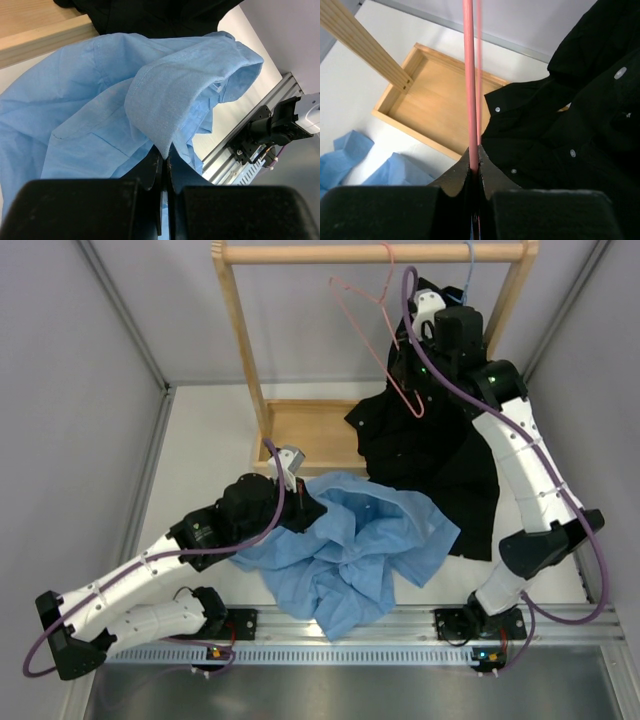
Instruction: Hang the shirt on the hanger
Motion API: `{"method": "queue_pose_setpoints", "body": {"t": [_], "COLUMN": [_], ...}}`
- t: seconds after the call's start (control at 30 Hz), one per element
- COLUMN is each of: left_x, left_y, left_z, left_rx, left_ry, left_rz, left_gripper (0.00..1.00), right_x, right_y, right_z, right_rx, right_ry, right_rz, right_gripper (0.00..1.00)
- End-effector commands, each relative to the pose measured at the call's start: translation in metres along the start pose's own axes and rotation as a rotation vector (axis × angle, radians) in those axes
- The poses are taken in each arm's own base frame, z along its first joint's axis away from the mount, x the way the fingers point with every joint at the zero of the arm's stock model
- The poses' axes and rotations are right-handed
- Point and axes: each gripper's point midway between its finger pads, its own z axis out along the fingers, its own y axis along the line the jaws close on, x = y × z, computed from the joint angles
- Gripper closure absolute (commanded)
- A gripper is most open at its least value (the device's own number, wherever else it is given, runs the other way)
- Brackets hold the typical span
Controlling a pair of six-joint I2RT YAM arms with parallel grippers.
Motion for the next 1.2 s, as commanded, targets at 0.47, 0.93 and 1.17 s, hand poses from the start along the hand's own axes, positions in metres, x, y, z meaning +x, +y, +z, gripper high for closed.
{"method": "queue_pose_setpoints", "body": {"t": [0.47, 0.93, 1.17], "left_x": [0.004, -0.008, -0.015], "left_y": [0.005, 0.03, 0.054], "left_z": [-0.001, 0.01, 0.042], "left_rx": [-0.01, -0.169, -0.313], "left_ry": [-0.014, -0.083, -0.089], "left_rz": [-0.017, -0.061, -0.074], "left_gripper": [1.0, 1.0, 1.0], "right_x": [-0.081, -0.088, -0.029], "right_y": [0.007, 0.028, 0.039], "right_z": [-0.056, -0.113, -0.135], "right_rx": [-0.025, -0.136, -0.204], "right_ry": [-0.285, -0.368, -0.242], "right_rz": [0.125, 0.066, 0.042], "right_gripper": [1.0, 1.0, 1.0]}}
